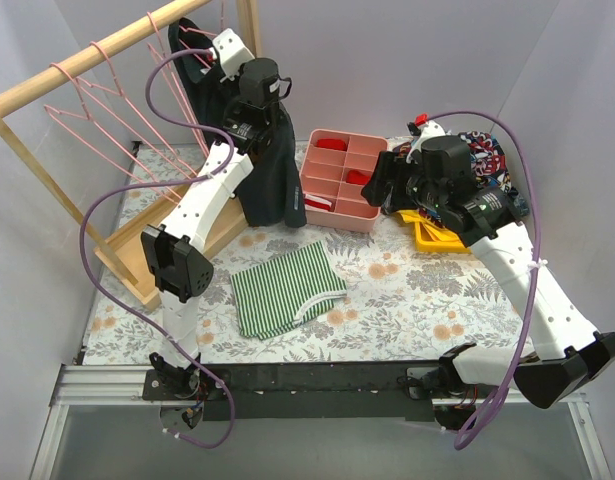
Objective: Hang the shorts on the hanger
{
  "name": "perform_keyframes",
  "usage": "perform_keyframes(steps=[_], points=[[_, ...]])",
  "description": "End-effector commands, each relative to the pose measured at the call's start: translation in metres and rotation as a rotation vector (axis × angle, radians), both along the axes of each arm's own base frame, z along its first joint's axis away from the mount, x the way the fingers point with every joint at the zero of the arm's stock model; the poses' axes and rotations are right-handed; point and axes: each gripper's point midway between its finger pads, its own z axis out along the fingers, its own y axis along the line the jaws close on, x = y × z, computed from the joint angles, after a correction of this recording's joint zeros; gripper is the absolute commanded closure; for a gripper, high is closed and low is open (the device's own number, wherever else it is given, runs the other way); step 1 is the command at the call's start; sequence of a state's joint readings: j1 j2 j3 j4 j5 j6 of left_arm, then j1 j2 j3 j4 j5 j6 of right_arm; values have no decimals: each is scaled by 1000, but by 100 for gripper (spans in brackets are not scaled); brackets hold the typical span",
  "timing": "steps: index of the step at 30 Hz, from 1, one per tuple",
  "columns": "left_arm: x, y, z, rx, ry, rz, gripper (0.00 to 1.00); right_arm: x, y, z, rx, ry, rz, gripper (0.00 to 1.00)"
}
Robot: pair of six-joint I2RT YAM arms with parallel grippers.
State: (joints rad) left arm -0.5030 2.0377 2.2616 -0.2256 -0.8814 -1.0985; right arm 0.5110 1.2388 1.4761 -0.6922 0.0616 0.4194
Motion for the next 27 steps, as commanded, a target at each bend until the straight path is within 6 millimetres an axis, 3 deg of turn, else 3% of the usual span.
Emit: perform_keyframes(steps=[1, 4, 8, 11, 18, 27], points=[[-17, 2, 19, -15, -22, -38, 77, 4, 2, 13, 19, -59, -3, 13], [-20, -3, 17, -8, -14, -61, 68, 3, 3, 12, 24, -58, 3, 13], [-27, -14, 14, 28, 5, -78, 42, 2, 4, 10, 28, -59, 5, 13], [-34, -24, 14, 45, 12, -92, 31, 1, 4, 9, 30, -60, 6, 13], [-53, -54, 15, 138, 21, -129, 13, -1, 1, 7, 25, -65, -3, 13], [-81, -94, 4, 224, 48, -197, 2, -4, -4, -1, 16, -59, -14, 13]])
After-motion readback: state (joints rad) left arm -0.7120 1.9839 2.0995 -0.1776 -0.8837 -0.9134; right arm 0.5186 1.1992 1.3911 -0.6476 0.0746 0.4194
